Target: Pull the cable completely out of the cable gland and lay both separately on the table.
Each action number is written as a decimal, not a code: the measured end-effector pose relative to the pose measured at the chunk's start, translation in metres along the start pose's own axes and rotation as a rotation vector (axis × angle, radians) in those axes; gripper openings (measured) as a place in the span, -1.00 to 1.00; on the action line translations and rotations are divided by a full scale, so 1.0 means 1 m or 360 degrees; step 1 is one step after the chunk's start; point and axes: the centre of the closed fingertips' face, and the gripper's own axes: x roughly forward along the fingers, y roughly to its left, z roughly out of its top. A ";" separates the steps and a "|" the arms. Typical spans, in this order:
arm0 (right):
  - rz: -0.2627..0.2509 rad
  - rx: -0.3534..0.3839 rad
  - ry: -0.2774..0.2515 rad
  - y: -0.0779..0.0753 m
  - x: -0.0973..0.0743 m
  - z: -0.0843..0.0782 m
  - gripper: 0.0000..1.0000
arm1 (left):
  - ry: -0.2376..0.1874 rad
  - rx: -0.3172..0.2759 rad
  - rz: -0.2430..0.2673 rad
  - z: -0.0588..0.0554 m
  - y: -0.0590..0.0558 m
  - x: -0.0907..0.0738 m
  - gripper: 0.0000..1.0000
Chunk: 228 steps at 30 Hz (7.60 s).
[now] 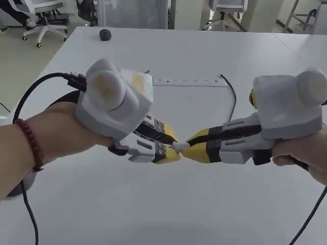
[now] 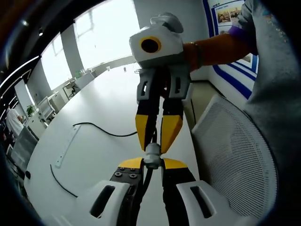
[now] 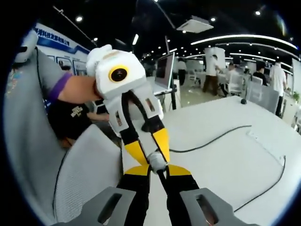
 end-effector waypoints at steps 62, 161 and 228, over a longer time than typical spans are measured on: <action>-0.0156 -0.0839 0.0202 -0.007 -0.011 -0.009 -1.00 | -0.0074 -0.0374 0.0019 -0.005 0.003 -0.010 -0.69; -0.0233 -0.0504 0.0265 -0.005 -0.025 -0.047 -0.50 | 0.0069 -0.0190 -0.0032 -0.017 -0.015 0.014 -0.69; -0.0196 -0.0592 0.0472 -0.017 -0.025 -0.072 -1.00 | 0.0081 -0.0191 -0.0015 -0.029 -0.009 0.008 -0.69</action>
